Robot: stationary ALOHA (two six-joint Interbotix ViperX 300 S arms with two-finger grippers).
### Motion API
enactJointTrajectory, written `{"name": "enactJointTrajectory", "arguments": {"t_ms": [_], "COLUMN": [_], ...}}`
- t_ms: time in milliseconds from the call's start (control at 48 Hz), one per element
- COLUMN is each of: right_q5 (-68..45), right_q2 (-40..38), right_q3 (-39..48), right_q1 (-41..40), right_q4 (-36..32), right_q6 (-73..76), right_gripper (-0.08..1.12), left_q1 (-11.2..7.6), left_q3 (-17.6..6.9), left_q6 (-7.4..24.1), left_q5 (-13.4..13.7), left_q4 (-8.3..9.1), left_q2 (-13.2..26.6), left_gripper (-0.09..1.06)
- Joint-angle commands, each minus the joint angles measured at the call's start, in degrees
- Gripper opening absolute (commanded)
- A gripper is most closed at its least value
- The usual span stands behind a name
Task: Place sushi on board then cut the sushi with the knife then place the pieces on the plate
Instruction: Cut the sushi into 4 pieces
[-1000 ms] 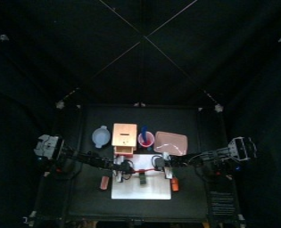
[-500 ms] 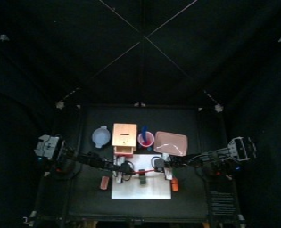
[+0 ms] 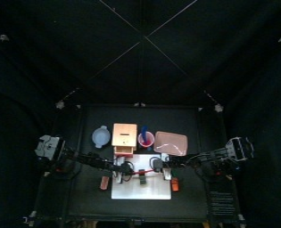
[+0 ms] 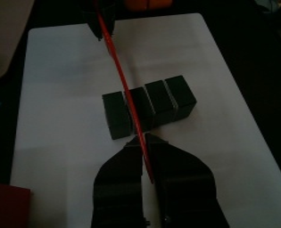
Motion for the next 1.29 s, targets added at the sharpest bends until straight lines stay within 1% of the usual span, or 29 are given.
{"name": "enactJointTrajectory", "arguments": {"t_ms": [21, 83, 188, 292, 354, 438, 562, 812, 1062, 1250, 1292], "right_q5": [-0.3, -0.4, -0.4, -0.3, -0.4, -0.6, -0.5, -0.7, -1.0, -1.1, -1.1], "right_q2": [-2.5, -3.1, -3.3, -3.2, -2.9, -2.6, -2.1, -1.3, 1.6, 6.7, 7.4], "right_q3": [-3.3, -3.3, -3.4, -3.3, -3.4, -3.6, -3.6, -3.6, -3.9, -4.7, -5.0], "right_q1": [-1.0, -1.0, -1.0, -1.1, -1.1, -1.2, -1.2, -1.0, -0.8, -0.8, -0.8], "right_q4": [-0.4, -0.5, -1.5, -1.8, -1.9, -2.1, -2.2, -1.7, -1.2, -0.7, -0.7], "right_q6": [0.0, -0.1, -0.1, 0.0, -0.1, -0.1, 0.0, 0.0, 0.1, 0.1, 0.1], "right_gripper": [0.17, 0.17, 0.17, 0.17, 0.17, 0.17, 0.17, 0.17, 0.17, 0.17, 0.17], "left_q1": [0.26, 0.53, 1.49, 1.67, 1.76, 2.37, 2.46, 2.46, 2.46, 2.37, 2.37], "left_q3": [-3.2, -3.1, -3.2, -3.3, -3.3, -3.3, -3.3, -2.9, -3.3, -4.0, -4.2], "left_q6": [0.3, 0.3, 0.3, 0.3, 0.3, 0.3, 0.2, 0.2, 0.2, 0.2, 0.2], "left_q5": [-0.7, -0.7, -0.7, -0.7, -0.7, -0.7, -0.7, -0.7, -0.7, -0.7, -0.2], "left_q4": [0.70, 0.79, 1.23, 1.93, 1.93, 2.11, 2.99, 2.99, 2.99, 2.99, 2.99], "left_q2": [-2.1, -2.4, -2.6, -2.4, -2.0, -1.8, -1.1, -0.7, 1.9, 4.8, 5.1], "left_gripper": [0.33, 0.33, 0.33, 0.33, 0.33, 0.33, 0.33, 0.33, 0.33, 0.33, 0.33]}}
